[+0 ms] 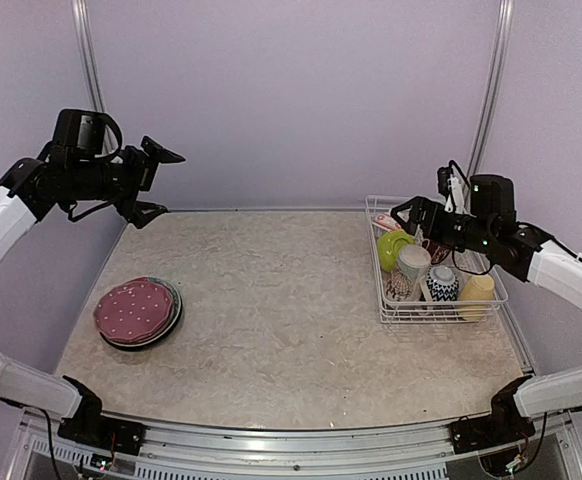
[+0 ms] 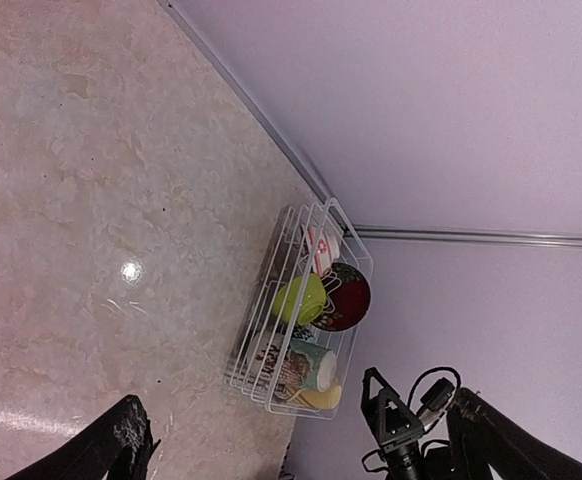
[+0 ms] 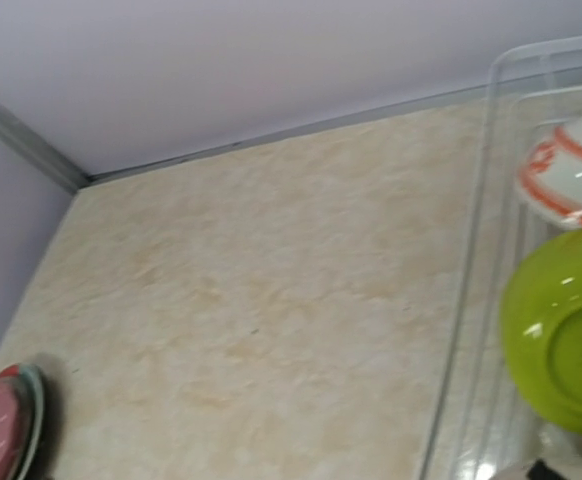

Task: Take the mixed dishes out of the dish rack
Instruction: Grab the plate from the dish rack.

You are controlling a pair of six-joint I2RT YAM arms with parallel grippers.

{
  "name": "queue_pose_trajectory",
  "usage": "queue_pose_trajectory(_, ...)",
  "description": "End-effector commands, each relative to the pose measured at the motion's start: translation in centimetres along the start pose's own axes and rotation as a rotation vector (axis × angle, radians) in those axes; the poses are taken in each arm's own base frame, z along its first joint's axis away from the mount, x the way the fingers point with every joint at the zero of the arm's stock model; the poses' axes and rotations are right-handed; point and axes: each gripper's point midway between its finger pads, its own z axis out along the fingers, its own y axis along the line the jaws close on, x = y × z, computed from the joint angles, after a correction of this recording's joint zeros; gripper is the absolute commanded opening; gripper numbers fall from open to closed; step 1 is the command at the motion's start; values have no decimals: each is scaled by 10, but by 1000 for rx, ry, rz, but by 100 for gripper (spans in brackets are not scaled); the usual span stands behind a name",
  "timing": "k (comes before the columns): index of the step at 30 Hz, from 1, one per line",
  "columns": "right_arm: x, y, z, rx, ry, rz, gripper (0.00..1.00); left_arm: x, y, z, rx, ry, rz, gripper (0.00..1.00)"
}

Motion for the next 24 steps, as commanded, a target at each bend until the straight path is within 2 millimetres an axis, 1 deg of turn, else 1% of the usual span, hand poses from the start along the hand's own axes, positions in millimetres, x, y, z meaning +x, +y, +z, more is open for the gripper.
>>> queue_pose_trajectory(1,-7,-22,-1,141,-1,-13,100,-20,-4,-9,79,-2,-27,99)
queue_pose_trajectory(2,-9,-27,-3,169,-11,-13,100,-22,-3,-11,89,7,-18,99)
queue_pose_trajectory(4,-12,-37,-7,230,-30,-27,100,-30,5,-16,55,-6,20,99)
queue_pose_trajectory(8,-14,-64,-9,396,13,-76,100,-57,25,-23,-28,-76,206,99)
queue_pose_trajectory(10,-14,-73,-9,457,44,-96,100,-66,29,-23,-17,-86,276,99)
queue_pose_trajectory(12,-14,-77,-9,489,54,-99,100,-74,30,-20,10,-103,305,99)
queue_pose_trajectory(16,-12,-83,-7,516,68,-103,100,-72,20,-8,95,-84,385,99)
queue_pose_trajectory(18,-12,-88,-10,552,69,-108,100,-73,9,-5,128,-78,428,99)
queue_pose_trajectory(19,-13,-91,-11,569,67,-113,100,-74,6,1,131,-71,440,99)
queue_pose_trajectory(21,-16,-97,-12,597,68,-126,100,-75,-5,3,156,-62,466,99)
queue_pose_trajectory(22,-20,-100,-13,610,69,-126,100,-75,-10,7,165,-57,478,99)
queue_pose_trajectory(24,-29,-107,-13,633,76,-125,100,-75,-23,6,197,-63,511,99)
